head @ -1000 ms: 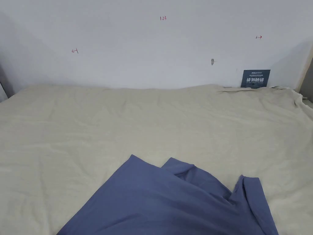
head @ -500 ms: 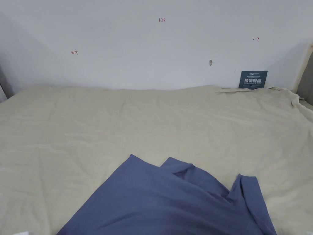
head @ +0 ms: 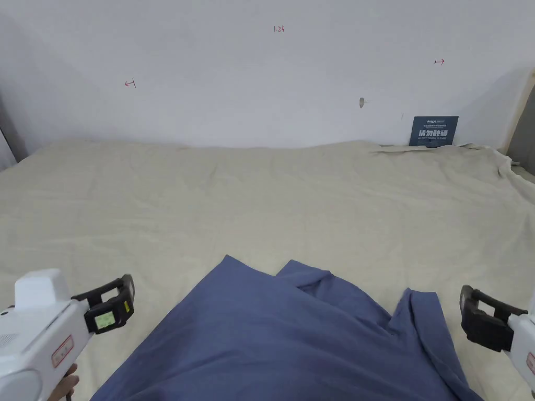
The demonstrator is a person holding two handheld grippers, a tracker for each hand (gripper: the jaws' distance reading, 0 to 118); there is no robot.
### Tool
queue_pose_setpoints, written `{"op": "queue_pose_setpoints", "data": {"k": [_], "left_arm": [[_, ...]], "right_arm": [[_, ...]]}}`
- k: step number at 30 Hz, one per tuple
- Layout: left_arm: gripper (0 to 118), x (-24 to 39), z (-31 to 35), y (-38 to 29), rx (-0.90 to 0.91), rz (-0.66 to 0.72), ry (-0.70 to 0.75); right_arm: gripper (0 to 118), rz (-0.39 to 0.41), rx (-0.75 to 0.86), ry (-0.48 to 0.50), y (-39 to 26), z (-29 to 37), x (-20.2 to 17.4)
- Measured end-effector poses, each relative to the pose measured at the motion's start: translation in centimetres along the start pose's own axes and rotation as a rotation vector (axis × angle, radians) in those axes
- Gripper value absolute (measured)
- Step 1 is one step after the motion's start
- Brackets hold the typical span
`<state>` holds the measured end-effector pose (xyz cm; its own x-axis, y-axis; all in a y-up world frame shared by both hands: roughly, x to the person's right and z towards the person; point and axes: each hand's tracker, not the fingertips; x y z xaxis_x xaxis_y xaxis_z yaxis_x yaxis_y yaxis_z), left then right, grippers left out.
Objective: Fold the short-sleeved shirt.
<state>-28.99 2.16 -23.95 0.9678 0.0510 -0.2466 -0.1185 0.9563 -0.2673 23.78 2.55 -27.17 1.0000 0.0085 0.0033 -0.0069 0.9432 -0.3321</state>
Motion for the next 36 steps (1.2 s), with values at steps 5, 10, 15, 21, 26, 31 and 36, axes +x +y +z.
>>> {"op": "queue_pose_setpoints", "data": {"k": [5,10,15,21,26,31,36], "left_arm": [[107,3.0,0.0,0.2,0.093,-0.083,0.012],[4,4.9,0.1,-0.5,0.105,-0.158,-0.041],[0,6.0,0.4,-0.8,0.070,-0.124,-0.083],[0,5.9,-2.2,-0.9,-0.003,-0.121,-0.114],[0,5.9,-7.3,0.0,-0.109,-0.096,-0.179],[0,6.9,-13.9,0.9,-0.198,-0.098,-0.216],[0,8.7,-22.1,0.5,-0.348,-0.152,-0.245]], "right_arm": [[90,0.024,0.078,-0.015,0.7,0.8,-1.8],[12,0.039,0.118,-0.023,0.5,1.3,-2.7],[0,0.040,0.137,-0.017,0.3,1.2,-2.7],[0,0.032,0.116,-0.009,0.2,0.3,-2.4],[0,0.040,0.100,-0.006,0.1,-0.7,-2.5],[0,0.037,0.077,-0.005,0.1,-2.4,-2.5],[0,0.035,0.050,-0.009,-0.1,-4.9,-2.5]]}}
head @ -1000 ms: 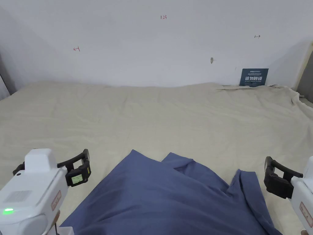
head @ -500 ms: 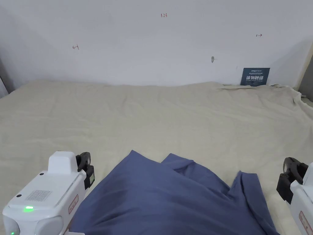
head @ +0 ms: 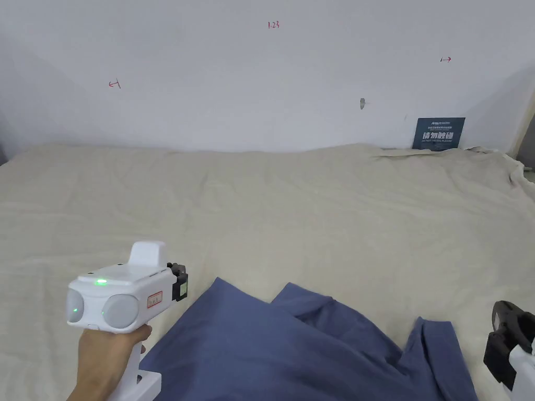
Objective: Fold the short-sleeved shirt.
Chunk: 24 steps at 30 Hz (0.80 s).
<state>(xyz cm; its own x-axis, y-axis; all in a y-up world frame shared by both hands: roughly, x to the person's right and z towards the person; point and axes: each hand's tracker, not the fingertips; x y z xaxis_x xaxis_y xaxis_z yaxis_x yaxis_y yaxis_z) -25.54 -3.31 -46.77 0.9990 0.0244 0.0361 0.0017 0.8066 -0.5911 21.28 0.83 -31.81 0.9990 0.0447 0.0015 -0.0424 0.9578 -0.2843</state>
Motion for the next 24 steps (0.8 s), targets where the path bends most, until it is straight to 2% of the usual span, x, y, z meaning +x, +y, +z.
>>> {"op": "queue_pose_setpoints", "data": {"k": [3,5,7,8,9,18,19,21,23,24], "left_arm": [[0,-0.3,-5.5,1.5,-0.144,0.031,-0.033],[11,-0.4,-8.5,1.8,-0.201,0.034,-0.050],[58,-0.2,-11.7,2.2,-0.252,0.017,-0.021],[79,-0.1,-12.7,2.1,-0.288,0.018,-0.012],[95,-0.2,-14.2,2.1,-0.322,0.032,-0.017],[95,0.9,-20.2,0.6,-0.444,-0.019,0.023],[92,1.0,-20.7,0.3,-0.474,-0.033,0.029],[70,1.1,-21.0,-0.6,-0.476,-0.007,-0.001],[70,1.0,-20.8,-0.4,-0.448,0.030,0.027],[65,1.0,-20.3,-0.5,-0.446,0.020,0.028]], "right_arm": [[0,0.003,-0.023,-0.002,-0.3,-1.7,-0.1],[0,0.005,-0.039,-0.006,-0.6,-2.6,-0.1],[0,0.005,-0.059,-0.010,-0.8,-3.7,-0.1],[0,0.002,-0.070,-0.012,-0.9,-4.1,-0.1],[0,-0.001,-0.075,-0.014,-1.1,-4.5,0.0],[0,0.015,-0.126,-0.038,-1.9,-6.4,1.0],[0,0.015,-0.130,-0.040,-2.0,-6.4,1.1],[0,0.016,-0.138,-0.049,-2.2,-6.3,1.2],[0,0.010,-0.150,-0.046,-2.4,-6.4,1.6],[0,0.005,-0.158,-0.048,-2.5,-6.2,1.6]]}}
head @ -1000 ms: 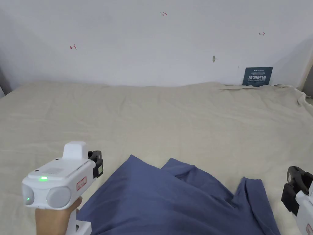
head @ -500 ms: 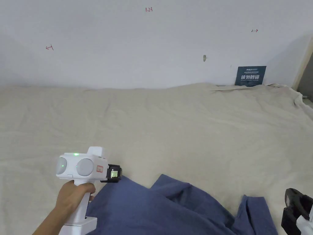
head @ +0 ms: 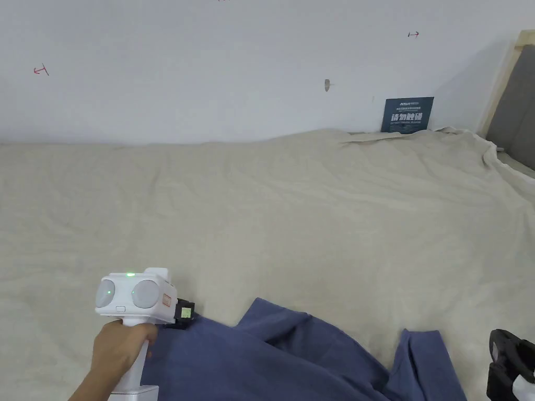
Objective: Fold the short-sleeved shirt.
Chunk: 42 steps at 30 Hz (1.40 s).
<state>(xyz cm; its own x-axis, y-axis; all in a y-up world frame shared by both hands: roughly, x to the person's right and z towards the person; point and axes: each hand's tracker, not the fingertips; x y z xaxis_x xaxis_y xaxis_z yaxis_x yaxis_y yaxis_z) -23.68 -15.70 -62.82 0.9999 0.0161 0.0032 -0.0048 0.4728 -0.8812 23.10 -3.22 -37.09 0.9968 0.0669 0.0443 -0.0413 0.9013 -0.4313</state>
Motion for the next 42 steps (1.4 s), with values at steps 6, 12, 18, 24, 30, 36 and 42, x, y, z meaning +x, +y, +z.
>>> {"op": "queue_pose_setpoints", "data": {"k": [6,12,18,24,30,36,42], "left_arm": [[1,0.7,2.2,-0.8,0.055,-0.046,-0.021],[0,0.4,8.6,-2.7,0.217,-0.011,-0.112],[0,-0.1,13.5,-5.1,0.257,-0.017,-0.125],[0,-0.2,15.9,-6.3,0.278,-0.007,-0.139],[0,-0.6,15.7,-6.7,0.268,0.006,-0.130],[0,-0.7,15.5,-6.8,0.261,0.006,-0.122],[0,-1.2,15.8,-6.9,0.272,0.034,-0.114]], "right_arm": [[0,-0.048,-0.058,0.010,-0.3,-0.3,0.9],[0,-0.038,-0.201,0.036,-1.4,-3.9,2.4],[95,-0.071,-0.409,0.087,-3.9,-9.1,2.7],[96,-0.097,-0.541,0.068,-7.1,-12.3,2.5],[74,-0.095,-0.609,0.051,-9.0,-12.3,1.1],[5,-0.145,-0.564,0.074,-8.7,-11.4,2.5],[3,-0.132,-0.502,0.118,-7.2,-9.4,3.2]]}}
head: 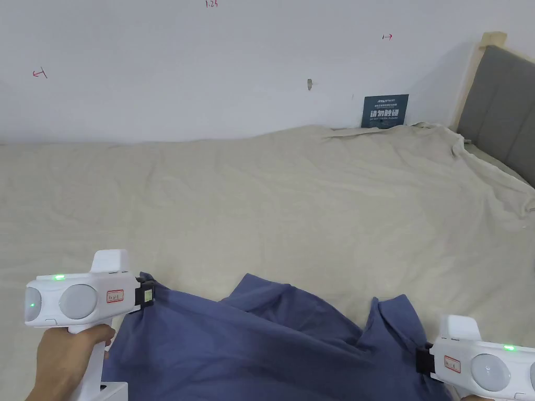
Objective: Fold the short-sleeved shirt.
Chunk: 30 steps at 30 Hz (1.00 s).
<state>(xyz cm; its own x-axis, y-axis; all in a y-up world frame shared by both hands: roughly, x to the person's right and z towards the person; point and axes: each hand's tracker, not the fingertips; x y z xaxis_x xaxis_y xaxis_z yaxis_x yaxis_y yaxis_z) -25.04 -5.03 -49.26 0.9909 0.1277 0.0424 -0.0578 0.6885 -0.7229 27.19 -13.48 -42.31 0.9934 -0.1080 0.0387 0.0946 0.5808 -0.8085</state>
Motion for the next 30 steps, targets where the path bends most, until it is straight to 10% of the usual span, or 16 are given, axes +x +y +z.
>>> {"op": "queue_pose_setpoints", "data": {"k": [30], "left_arm": [[0,-3.7,21.7,18.3,0.511,0.065,0.114]], "right_arm": [[2,0.228,0.733,0.204,26.9,22.7,-8.8]]}}
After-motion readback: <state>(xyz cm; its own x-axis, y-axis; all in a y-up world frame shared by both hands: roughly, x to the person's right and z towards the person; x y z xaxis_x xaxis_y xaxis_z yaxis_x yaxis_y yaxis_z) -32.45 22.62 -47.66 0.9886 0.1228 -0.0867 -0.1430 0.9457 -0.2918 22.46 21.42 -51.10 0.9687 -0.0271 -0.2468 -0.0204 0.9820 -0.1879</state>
